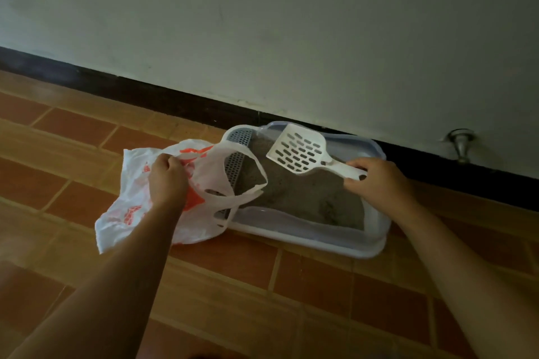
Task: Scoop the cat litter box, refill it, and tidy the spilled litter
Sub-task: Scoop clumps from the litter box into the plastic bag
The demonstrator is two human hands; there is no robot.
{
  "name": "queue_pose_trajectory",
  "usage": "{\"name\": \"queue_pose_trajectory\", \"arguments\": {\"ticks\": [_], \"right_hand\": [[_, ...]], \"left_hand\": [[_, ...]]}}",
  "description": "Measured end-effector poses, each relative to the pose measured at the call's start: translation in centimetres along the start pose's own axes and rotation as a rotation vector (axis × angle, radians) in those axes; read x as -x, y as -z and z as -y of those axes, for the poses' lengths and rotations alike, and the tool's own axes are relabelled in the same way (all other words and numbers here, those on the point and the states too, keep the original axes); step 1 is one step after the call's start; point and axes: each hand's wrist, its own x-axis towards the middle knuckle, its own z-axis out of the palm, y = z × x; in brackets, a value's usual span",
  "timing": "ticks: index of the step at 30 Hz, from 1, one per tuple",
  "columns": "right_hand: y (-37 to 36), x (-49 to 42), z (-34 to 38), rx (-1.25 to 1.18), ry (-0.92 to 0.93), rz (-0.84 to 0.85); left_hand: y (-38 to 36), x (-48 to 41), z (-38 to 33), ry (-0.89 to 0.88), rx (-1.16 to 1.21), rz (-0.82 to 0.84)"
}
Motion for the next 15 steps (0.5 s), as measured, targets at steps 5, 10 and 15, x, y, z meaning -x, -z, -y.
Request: {"name": "queue_pose_trajectory", "arguments": {"ticks": [5,10,15], "right_hand": [[0.1,-0.7,-2.8,0.392,-0.09,0.018],[-0.7,-1.1,-2.4,0.763,-0.063,0.08],[-1.5,-1.5,-1.4,0.898,-0.033,0.175]], "left_hand": [[-0.8,0.2,0.2,-0.022,-0.023,-0.005],[-1.6,0.3,0.4,-0.035,-0.052,-0.009],[-1.8,0.3,0.7,-0.044,-0.064,-0.016]]}}
